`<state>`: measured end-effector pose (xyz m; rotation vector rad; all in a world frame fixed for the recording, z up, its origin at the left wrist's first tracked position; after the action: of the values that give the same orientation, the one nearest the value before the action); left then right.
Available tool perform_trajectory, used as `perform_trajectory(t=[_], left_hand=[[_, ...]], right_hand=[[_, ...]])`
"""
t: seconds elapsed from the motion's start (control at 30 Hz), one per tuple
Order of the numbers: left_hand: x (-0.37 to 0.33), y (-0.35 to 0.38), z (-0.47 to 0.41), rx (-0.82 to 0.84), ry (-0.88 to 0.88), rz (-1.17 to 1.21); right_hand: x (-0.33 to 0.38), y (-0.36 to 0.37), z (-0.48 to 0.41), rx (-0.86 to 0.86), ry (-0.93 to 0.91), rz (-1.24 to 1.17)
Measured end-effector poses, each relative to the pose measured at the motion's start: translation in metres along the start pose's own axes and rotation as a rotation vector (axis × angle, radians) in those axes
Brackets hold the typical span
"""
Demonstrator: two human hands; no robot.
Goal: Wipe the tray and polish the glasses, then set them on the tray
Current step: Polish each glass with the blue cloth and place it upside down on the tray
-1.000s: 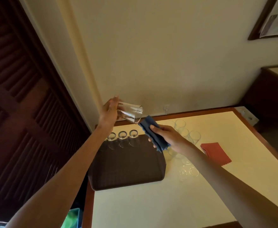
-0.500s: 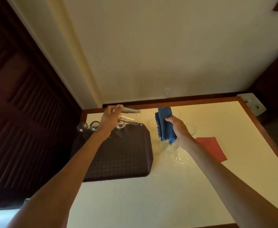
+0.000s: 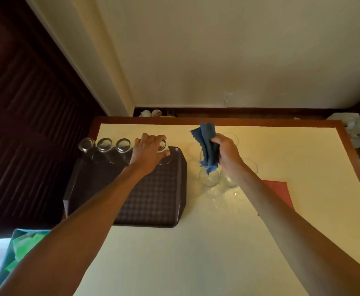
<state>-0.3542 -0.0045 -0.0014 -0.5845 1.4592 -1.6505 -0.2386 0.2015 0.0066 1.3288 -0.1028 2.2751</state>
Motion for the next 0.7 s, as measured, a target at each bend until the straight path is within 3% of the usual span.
perform_trajectory(t=[0.17,0.3,0.53,0.6,0.7], left_hand=[[0.002,0.015,-0.01,0.017,-0.004,-0.032],[0.001,0.022,-0.014,0.009,-0.01,-0.053],[-0.001,0.021,-0.01,0.008,-0.071,-0.057],[-0.008,0.012,-0.003,-0.028,-0.102,0.028],[-0.036,-0.002,0.019,-0.136,-0.029,0.34]], right_hand=[[-0.014,-0.004,-0.006,0.043,0.106,-0.067],[-0.011,-0.006,-0.008,0.122,0.044,0.048],[-0.01,-0.016,-0.002,0.115,0.026,-0.004],[-0.01,-0.02,0.0,0.11,0.043,-0.047],[-0.01,-0.028,0.011,0.104,0.079,-0.134]])
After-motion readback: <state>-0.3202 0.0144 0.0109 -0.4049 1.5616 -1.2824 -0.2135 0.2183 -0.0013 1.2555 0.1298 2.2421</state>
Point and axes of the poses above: each hand's wrist, its own z-axis away from the middle knuckle, its own y-axis out of the palm, x = y × z, the point moved 8 cm from there along -z, towards the middle knuckle, and after that the axes turned 6 degrees about x, right-handed, at the moved point
